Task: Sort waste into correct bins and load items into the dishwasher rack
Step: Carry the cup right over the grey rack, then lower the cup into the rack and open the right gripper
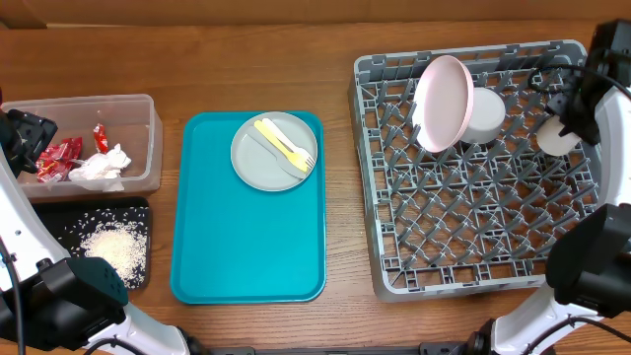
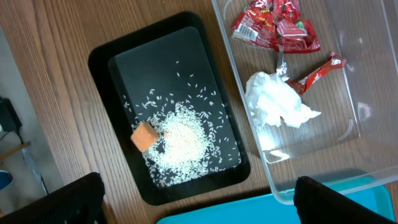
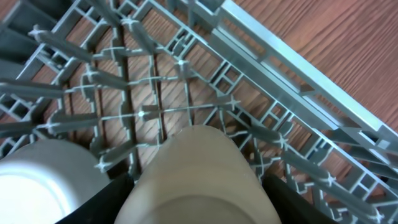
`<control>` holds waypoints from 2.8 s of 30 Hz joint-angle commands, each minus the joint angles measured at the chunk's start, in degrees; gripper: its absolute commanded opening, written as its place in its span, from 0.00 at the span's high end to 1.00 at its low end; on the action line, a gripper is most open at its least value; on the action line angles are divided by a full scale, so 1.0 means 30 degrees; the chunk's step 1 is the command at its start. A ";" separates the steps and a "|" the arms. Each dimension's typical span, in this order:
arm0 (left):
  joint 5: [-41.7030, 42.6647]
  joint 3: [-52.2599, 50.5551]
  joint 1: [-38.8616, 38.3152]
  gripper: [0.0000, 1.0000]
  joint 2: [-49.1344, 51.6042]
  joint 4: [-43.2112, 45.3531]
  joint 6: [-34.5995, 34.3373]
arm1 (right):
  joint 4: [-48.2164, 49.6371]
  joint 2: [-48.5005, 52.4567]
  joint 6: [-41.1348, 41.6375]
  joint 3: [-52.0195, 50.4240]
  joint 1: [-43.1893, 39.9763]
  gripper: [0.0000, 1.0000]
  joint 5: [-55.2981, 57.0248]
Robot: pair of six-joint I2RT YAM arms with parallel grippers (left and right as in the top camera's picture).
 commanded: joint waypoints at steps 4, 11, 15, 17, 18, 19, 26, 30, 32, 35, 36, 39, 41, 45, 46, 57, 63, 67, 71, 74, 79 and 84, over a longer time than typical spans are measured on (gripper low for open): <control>-0.0335 0.0211 -0.0073 0.00 -0.0357 -0.0044 -0.0408 | 0.0758 -0.0306 -0.0131 -0.0889 -0.0007 0.48 -0.0153; -0.0335 0.0211 -0.0073 0.00 -0.0357 -0.0036 -0.0408 | 0.0444 0.0117 -0.0124 -0.1173 -0.0007 0.45 -0.0182; -0.0335 0.0211 -0.0073 0.00 -0.0357 -0.0044 -0.0408 | 0.0211 0.0408 -0.0124 -0.1778 -0.0007 0.45 -0.1180; -0.0335 0.0211 -0.0073 0.00 -0.0357 -0.0044 -0.0408 | 0.0022 0.0423 -0.0124 -0.2011 -0.0007 0.45 -0.2266; -0.0335 0.0211 -0.0073 0.00 -0.0357 -0.0036 -0.0408 | -0.0240 0.0423 -0.0131 -0.2047 -0.0007 0.45 -0.2936; -0.0335 0.0211 -0.0073 0.00 -0.0357 -0.0044 -0.0408 | -0.0408 0.0423 -0.0131 -0.2047 0.0000 0.45 -0.3169; -0.0335 0.0211 -0.0073 0.00 -0.0357 -0.0036 -0.0408 | -0.1260 0.0423 -0.0634 -0.2047 0.0007 0.45 -0.3963; -0.0335 0.0211 -0.0073 0.00 -0.0357 -0.0044 -0.0408 | -0.1960 0.0423 -0.0627 -0.2047 0.0007 0.44 -0.3971; -0.0335 0.0211 -0.0073 0.00 -0.0357 -0.0044 -0.0408 | -0.2448 0.0423 -0.0619 -0.2047 0.0007 0.44 -0.4058; -0.0335 0.0211 -0.0073 0.00 -0.0357 -0.0036 -0.0408 | -0.2667 0.0423 -0.0619 -0.2047 0.0007 0.40 -0.4102; -0.0335 0.0211 -0.0073 0.00 -0.0357 -0.0036 -0.0408 | -0.2718 0.0423 -0.0619 -0.2047 0.0007 0.40 -0.4109; -0.0335 0.0211 -0.0073 0.00 -0.0357 -0.0044 -0.0408 | -0.2776 0.0423 -0.0627 -0.2047 0.0007 0.10 -0.4095; -0.0335 0.0211 -0.0073 0.00 -0.0357 -0.0036 -0.0408 | -0.2667 0.0423 -0.0619 -0.2040 0.0007 0.05 -0.4087; -0.0335 0.0211 -0.0073 0.00 -0.0357 -0.0036 -0.0408 | -0.2492 0.0423 -0.0627 -0.1909 0.0007 0.03 -0.4087; -0.0335 0.0211 -0.0073 0.00 -0.0357 -0.0044 -0.0408 | -0.2412 0.0415 -0.0627 -0.1836 0.0007 0.03 -0.4087; -0.0335 0.0211 -0.0073 0.00 -0.0357 -0.0036 -0.0408 | -0.3738 -0.0328 -0.0546 -0.0095 0.0197 0.12 -0.4051; -0.0335 0.0211 -0.0073 0.00 -0.0357 -0.0044 -0.0408 | -0.5887 -0.1647 -0.0991 0.0211 0.0984 0.62 -0.4095; -0.0335 0.0211 -0.0073 0.00 -0.0357 -0.0036 -0.0408 | -0.6594 -0.1617 -0.0991 -0.1027 0.1319 0.92 -0.4087; -0.0335 0.0211 -0.0073 0.00 -0.0357 -0.0044 -0.0408 | -0.4903 -0.1588 -0.0889 -0.3111 0.1188 0.94 -0.4095; -0.0335 0.0211 -0.0073 0.00 -0.0357 -0.0036 -0.0408 | -0.3701 -0.1574 -0.0510 -0.3971 0.0831 0.94 -0.3956; -0.0335 0.0211 -0.0073 0.00 -0.0357 -0.0036 -0.0408 | -0.2171 -0.1574 -0.0474 -0.4182 0.0087 0.94 -0.3286; -0.0335 0.0211 -0.0073 0.00 -0.0357 -0.0044 -0.0408 | -0.1013 -0.1574 -0.0481 -0.4182 -0.0313 0.94 -0.3053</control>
